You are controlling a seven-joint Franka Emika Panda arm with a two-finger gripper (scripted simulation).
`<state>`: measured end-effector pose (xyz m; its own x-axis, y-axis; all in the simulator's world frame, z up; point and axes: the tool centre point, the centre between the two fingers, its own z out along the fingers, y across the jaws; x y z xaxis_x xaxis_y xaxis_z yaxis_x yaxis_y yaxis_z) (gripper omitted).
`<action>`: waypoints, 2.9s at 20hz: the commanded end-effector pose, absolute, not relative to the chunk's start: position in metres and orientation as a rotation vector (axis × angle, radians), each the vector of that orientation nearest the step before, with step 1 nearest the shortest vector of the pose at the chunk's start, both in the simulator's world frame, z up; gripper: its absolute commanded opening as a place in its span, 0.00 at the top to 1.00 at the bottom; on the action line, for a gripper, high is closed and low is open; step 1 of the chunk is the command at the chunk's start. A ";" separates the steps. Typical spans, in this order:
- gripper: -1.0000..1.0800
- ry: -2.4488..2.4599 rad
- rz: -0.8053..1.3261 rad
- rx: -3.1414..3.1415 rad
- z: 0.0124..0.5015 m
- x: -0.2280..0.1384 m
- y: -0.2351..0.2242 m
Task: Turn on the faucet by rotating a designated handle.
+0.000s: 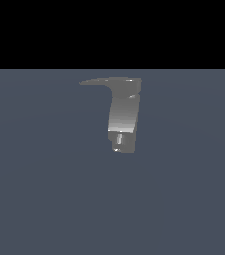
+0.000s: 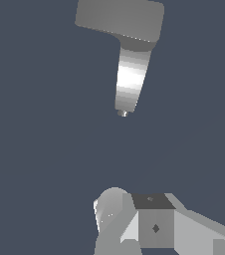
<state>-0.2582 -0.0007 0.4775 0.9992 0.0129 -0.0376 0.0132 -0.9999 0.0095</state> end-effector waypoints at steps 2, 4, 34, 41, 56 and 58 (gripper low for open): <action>1.00 0.019 -0.059 3.131 0.477 -0.258 -0.001; 1.00 0.013 -0.059 3.131 0.477 -0.258 0.000; 1.00 -0.742 -0.051 3.049 0.415 -0.189 0.087; 1.00 -0.972 -0.047 2.987 0.395 -0.160 0.106; 1.00 -1.437 -0.039 2.799 0.355 -0.089 0.129; 1.00 -1.496 -0.038 2.769 0.350 -0.079 0.131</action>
